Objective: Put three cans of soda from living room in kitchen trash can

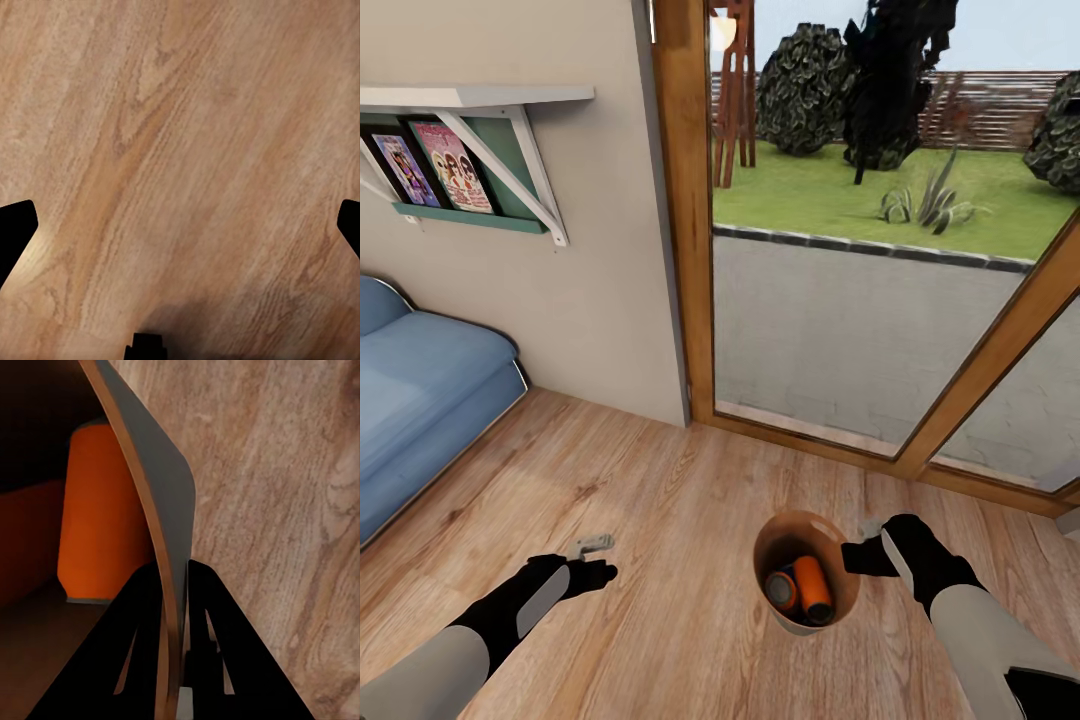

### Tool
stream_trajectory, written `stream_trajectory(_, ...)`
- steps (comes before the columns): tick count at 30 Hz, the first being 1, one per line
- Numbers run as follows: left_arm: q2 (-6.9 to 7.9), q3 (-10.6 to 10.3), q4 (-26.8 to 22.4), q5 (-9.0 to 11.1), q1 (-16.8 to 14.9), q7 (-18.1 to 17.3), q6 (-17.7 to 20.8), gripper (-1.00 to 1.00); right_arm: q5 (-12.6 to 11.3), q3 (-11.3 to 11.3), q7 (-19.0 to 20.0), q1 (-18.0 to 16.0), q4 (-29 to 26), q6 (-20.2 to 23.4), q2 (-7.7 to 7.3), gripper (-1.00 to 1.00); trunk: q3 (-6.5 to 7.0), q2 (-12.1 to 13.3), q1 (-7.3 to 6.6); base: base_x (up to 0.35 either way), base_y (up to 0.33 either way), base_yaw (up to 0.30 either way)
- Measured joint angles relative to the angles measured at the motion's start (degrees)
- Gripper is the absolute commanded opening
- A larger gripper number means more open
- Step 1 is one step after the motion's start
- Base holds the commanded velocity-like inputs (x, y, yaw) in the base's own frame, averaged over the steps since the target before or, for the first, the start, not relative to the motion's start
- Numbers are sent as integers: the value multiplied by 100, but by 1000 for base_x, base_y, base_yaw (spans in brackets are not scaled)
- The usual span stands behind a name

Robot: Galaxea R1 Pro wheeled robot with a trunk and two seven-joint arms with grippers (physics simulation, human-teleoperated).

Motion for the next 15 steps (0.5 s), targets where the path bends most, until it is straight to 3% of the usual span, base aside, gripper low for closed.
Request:
stream_trajectory(8,0,4,-5,0,0,1,0,100,-8,10,-10,9,46,-21,3,-100,0,0,0,0,0,0)
stream_trajectory(15,0,4,-9,0,0,-6,7,100,-19,5,-93,17,448,-472,1,-100,0,0,0,0,0,0)
